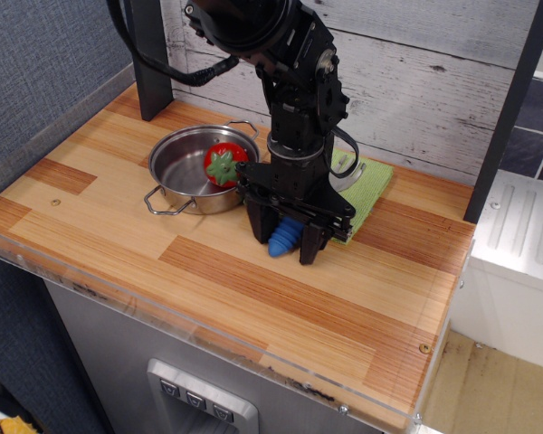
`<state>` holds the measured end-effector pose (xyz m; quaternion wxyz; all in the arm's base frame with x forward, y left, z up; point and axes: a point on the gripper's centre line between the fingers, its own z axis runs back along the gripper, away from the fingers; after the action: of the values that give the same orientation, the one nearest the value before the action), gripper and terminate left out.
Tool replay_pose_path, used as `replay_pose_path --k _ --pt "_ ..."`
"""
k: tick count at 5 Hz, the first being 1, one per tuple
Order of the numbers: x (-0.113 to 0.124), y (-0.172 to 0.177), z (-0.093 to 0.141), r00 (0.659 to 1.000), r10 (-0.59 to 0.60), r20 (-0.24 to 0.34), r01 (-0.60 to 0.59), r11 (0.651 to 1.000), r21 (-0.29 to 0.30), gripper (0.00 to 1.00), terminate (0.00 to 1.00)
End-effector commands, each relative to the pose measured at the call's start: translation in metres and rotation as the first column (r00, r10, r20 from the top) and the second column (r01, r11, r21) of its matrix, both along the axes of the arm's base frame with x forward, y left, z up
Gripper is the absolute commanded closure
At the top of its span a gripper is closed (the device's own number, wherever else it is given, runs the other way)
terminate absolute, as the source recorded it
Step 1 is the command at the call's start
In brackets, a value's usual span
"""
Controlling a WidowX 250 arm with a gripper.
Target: Put the blue colour spatula on the left side of the vessel.
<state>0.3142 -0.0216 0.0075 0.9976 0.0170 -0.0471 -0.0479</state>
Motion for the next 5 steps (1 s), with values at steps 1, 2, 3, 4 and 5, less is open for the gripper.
replay_pose_path --k 1,2,3,4,5 --pt "0.010 -0.003 0.034 0.996 -0.056 0.067 0.058 0.998 -0.033 1.00 0.00" --pt "0.007 0.006 0.072 0.988 -0.079 0.129 0.087 0.995 -0.054 1.00 0.00" --pt "-0.007 0.041 0.114 0.978 -0.038 0.203 0.051 0.997 -0.059 1.00 0.00" --pt "-0.026 0.090 0.123 0.982 0.038 0.184 -0.030 0.998 -0.050 1.00 0.00" --pt "-0.047 0.128 0.111 0.988 0.088 0.127 -0.087 0.996 -0.012 1.00 0.00"
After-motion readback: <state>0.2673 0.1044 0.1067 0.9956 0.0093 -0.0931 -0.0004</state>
